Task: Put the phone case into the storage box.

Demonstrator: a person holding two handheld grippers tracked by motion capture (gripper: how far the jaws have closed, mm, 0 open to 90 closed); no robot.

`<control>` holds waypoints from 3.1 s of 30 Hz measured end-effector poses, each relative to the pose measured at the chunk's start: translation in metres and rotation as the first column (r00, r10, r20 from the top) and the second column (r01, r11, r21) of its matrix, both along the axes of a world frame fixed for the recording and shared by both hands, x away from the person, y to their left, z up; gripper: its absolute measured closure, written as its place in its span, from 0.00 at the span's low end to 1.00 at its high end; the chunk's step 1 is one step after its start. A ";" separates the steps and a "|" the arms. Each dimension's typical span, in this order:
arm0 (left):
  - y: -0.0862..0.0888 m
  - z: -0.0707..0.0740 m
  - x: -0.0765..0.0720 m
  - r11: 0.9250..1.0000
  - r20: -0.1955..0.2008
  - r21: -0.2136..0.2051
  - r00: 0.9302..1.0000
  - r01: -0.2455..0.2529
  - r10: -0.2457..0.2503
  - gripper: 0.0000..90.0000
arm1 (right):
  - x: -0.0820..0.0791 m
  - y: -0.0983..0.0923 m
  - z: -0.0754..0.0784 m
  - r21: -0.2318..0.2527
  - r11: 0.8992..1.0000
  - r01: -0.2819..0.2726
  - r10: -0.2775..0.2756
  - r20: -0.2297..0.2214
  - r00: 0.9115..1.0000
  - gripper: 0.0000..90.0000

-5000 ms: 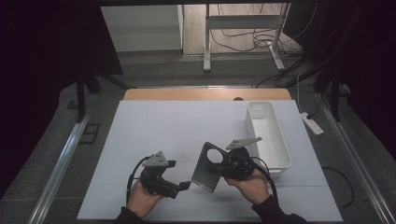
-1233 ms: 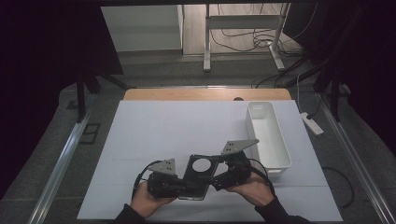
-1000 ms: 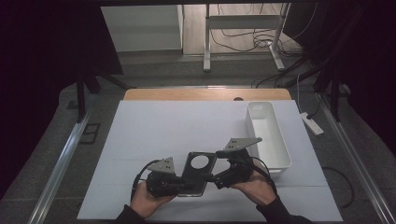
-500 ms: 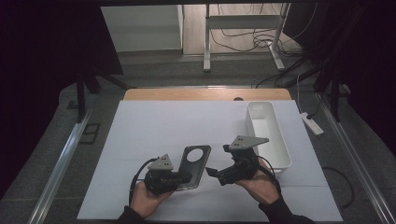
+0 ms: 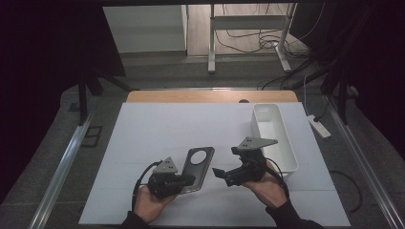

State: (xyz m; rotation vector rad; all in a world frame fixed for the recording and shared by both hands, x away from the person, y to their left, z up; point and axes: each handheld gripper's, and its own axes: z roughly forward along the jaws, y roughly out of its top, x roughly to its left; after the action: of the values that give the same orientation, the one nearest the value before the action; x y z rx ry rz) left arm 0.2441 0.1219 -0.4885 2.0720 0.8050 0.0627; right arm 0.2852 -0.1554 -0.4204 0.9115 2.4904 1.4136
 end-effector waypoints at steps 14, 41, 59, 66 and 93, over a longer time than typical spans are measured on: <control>-0.007 0.002 -0.004 0.999 -0.012 -0.026 1.000 0.027 -0.028 0.94 | -0.002 0.001 0.008 0.006 0.998 0.057 -0.057 0.006 0.998 0.00; -0.014 0.001 -0.006 0.994 -0.035 -0.078 0.996 0.078 -0.081 0.94 | -0.010 -0.006 0.016 0.078 0.997 0.002 -0.007 0.056 0.998 0.75; -0.013 -0.001 -0.005 0.985 -0.046 -0.124 0.991 0.119 -0.126 0.94 | -0.010 -0.008 0.017 0.118 0.993 -0.023 0.018 0.043 0.999 0.88; -0.014 -0.003 -0.003 0.984 -0.051 -0.120 0.989 0.133 -0.140 0.94 | -0.009 -0.008 0.018 0.145 0.989 -0.028 0.025 0.025 0.999 0.90; -0.016 -0.007 -0.001 0.985 -0.057 -0.121 0.990 0.124 -0.131 0.66 | -0.012 -0.007 0.021 0.168 0.986 -0.020 0.016 0.022 1.000 0.92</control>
State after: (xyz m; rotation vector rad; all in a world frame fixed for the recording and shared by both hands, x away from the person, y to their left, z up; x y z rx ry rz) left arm 0.2436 0.1063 -0.4950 2.0173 0.6960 -0.1199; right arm 0.2735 -0.1626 -0.3994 0.9001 2.3988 1.6516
